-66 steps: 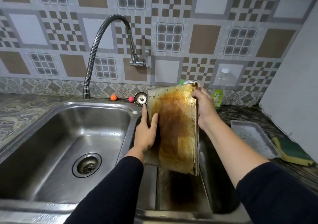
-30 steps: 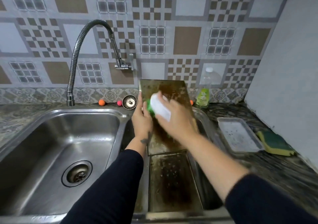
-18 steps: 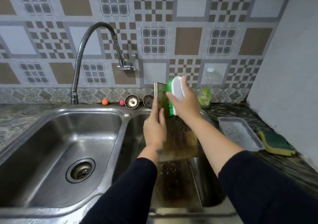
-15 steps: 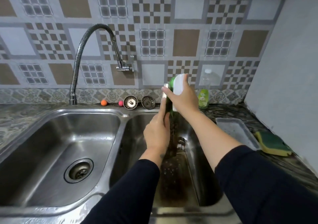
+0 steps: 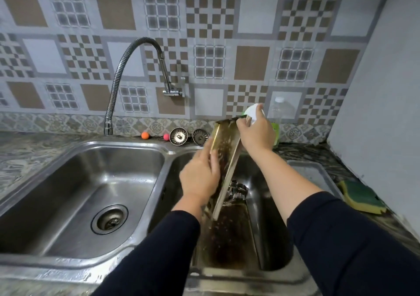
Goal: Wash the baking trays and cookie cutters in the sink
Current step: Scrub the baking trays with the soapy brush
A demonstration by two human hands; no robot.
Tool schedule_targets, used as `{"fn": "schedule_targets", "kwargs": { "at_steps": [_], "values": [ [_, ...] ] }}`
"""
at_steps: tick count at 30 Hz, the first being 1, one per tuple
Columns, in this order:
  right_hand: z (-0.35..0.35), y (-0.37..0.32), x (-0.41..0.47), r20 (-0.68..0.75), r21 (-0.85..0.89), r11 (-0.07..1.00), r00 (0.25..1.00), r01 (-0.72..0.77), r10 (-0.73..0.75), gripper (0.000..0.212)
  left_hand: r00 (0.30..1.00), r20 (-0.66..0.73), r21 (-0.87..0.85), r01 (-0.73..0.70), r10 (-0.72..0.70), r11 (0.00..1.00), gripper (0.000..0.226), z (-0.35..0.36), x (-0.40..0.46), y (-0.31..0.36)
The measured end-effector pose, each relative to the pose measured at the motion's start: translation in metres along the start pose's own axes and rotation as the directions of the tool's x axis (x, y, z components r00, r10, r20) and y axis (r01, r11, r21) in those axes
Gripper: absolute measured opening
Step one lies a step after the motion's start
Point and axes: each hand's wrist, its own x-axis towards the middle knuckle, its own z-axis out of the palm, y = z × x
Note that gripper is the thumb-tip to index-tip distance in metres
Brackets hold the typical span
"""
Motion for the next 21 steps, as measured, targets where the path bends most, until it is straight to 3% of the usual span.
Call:
{"fn": "schedule_targets", "kwargs": {
  "at_steps": [2,5,8,13,18,21],
  "values": [
    [-0.003,-0.012,0.002,0.025,0.1,0.995,0.999,0.019,-0.022,0.065,0.994,0.031,0.022,0.107,-0.107,0.994,0.051,-0.013,0.017,-0.02],
    [0.001,-0.03,-0.003,0.078,0.254,0.967,0.996,0.01,-0.031,0.059,0.957,0.183,0.096,0.208,-0.223,0.973,0.06,-0.032,0.031,-0.051],
    [0.02,-0.049,-0.014,0.103,0.383,0.923,0.995,-0.029,-0.011,0.056,0.929,0.253,0.04,0.268,-0.269,0.963,0.065,-0.051,0.039,-0.082],
    [0.075,-0.078,-0.036,0.167,0.425,0.9,0.985,-0.098,0.029,0.059,0.903,0.302,-0.005,0.322,-0.305,0.947,0.063,-0.085,0.033,-0.147],
    [0.115,-0.084,-0.05,0.211,0.163,0.985,0.977,-0.053,0.018,0.075,0.854,0.303,0.089,0.416,-0.422,0.905,0.069,-0.116,0.018,-0.228],
    [0.125,-0.081,-0.063,0.206,-0.143,0.99,0.978,0.02,0.01,0.083,0.771,0.336,0.169,0.515,-0.54,0.84,0.072,-0.121,0.004,-0.273]
  ]
}}
